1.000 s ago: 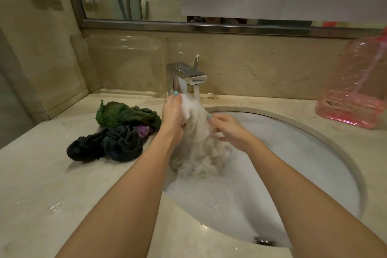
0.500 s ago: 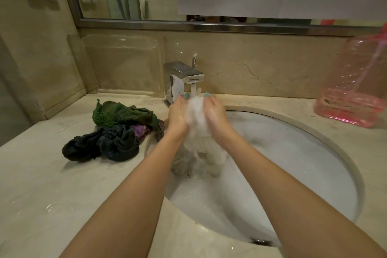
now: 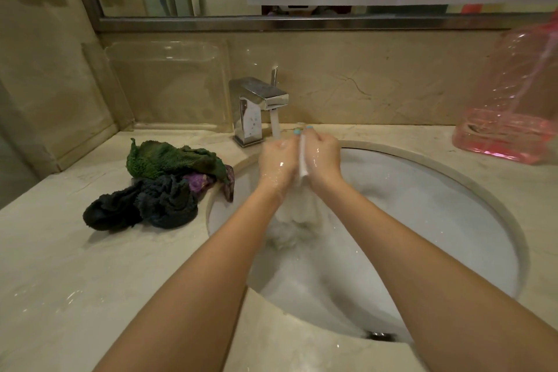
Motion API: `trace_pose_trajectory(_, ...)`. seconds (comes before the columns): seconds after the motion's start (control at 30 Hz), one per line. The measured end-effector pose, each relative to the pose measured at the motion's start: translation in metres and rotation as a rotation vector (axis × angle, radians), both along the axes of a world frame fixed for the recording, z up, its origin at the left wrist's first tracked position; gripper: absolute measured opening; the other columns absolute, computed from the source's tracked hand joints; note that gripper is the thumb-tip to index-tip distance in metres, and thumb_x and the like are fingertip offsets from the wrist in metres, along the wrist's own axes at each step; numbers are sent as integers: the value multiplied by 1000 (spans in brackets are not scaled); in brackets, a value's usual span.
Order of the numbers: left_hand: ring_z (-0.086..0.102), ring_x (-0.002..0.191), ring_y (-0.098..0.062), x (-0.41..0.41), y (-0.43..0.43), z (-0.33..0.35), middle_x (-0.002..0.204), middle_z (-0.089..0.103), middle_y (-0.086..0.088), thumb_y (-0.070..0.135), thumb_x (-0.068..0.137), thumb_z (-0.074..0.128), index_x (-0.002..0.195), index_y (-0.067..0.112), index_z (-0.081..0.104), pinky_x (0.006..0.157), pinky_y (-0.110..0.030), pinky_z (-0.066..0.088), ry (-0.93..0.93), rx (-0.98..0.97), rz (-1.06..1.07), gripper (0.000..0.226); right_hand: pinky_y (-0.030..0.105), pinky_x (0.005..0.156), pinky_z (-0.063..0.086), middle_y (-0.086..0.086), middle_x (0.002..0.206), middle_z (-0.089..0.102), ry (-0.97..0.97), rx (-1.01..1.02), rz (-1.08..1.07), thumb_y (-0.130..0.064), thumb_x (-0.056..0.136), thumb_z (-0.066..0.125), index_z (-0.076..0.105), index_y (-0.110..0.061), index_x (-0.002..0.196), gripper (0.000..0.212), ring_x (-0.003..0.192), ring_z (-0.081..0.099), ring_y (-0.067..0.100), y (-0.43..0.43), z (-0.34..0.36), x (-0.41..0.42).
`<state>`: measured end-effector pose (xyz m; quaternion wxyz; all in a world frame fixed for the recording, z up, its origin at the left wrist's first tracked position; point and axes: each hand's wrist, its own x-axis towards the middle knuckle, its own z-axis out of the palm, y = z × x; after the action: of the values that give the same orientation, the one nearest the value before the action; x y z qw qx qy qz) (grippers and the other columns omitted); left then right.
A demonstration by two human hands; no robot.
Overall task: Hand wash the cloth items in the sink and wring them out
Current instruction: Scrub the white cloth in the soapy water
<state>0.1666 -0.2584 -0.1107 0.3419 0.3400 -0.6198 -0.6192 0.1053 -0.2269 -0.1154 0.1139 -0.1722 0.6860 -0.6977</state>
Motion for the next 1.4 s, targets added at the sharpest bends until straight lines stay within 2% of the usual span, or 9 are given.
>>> trace_pose_trajectory(0.17,58,83,-21,16,-32,-6,117,64,-21,13,102,42,122,-3,60,63,-22,42,88,171,91,31,27,51,25,-11,45,34,244,62,290,-12,93,54,36,-22,49,47,51,32,11,-5,0,31)
trace_pose_trajectory(0.43,62,104,-22,30,-39,3,110,66,-8,32,100,50,96,19,63,100,-42,49,221,171,138,19,28,57,32,2,69,46,97,362,178,-43,102,37,46,-14,71,43,66,44,20,5,-19,-7)
trace_pose_trajectory(0.57,50,74,-16,31,-41,0,78,51,-4,30,102,45,84,14,54,68,-26,43,4,-76,16,26,27,63,42,8,80,58,-137,13,196,-39,102,44,59,-6,92,38,73,56,22,13,-6,-22)
trace_pose_trajectory(0.67,59,98,-22,34,-38,-2,106,63,-2,53,95,53,104,16,60,89,-36,50,-145,58,-138,39,32,67,54,13,94,64,-311,-199,348,-24,103,46,56,-3,108,24,84,63,24,13,-4,-18)
trace_pose_trajectory(0.77,57,117,-30,40,-35,-8,130,56,-3,71,78,60,140,12,44,101,-49,48,-379,46,-295,87,39,78,54,15,96,63,-296,-8,483,-13,103,44,56,-1,103,17,87,62,24,19,-12,-10)
trace_pose_trajectory(0.87,57,117,-28,40,-36,-13,132,57,-6,66,76,67,142,17,42,103,-47,46,-581,-52,-471,87,35,70,50,12,89,58,-254,70,512,-9,101,47,55,-6,96,10,79,58,22,21,-12,-10)
trace_pose_trajectory(1.1,64,109,-21,31,-41,-9,116,68,-4,41,97,54,108,27,65,100,-45,50,-127,-19,-311,21,35,72,48,12,95,69,-96,151,346,-44,92,61,62,-3,102,43,89,66,31,16,-17,-18)
trace_pose_trajectory(1.2,64,103,-24,24,-42,-6,112,66,-9,38,100,49,99,29,63,95,-46,52,1,43,-137,17,24,66,40,0,81,58,28,401,458,-53,101,34,58,-15,88,46,74,53,14,21,-25,-12)
trace_pose_trajectory(1.4,58,76,-5,30,-49,-5,86,60,6,29,101,51,112,20,58,61,-16,50,207,72,-4,16,47,101,46,5,132,55,-186,522,852,-47,94,54,48,-15,135,52,118,55,26,42,-32,-33)
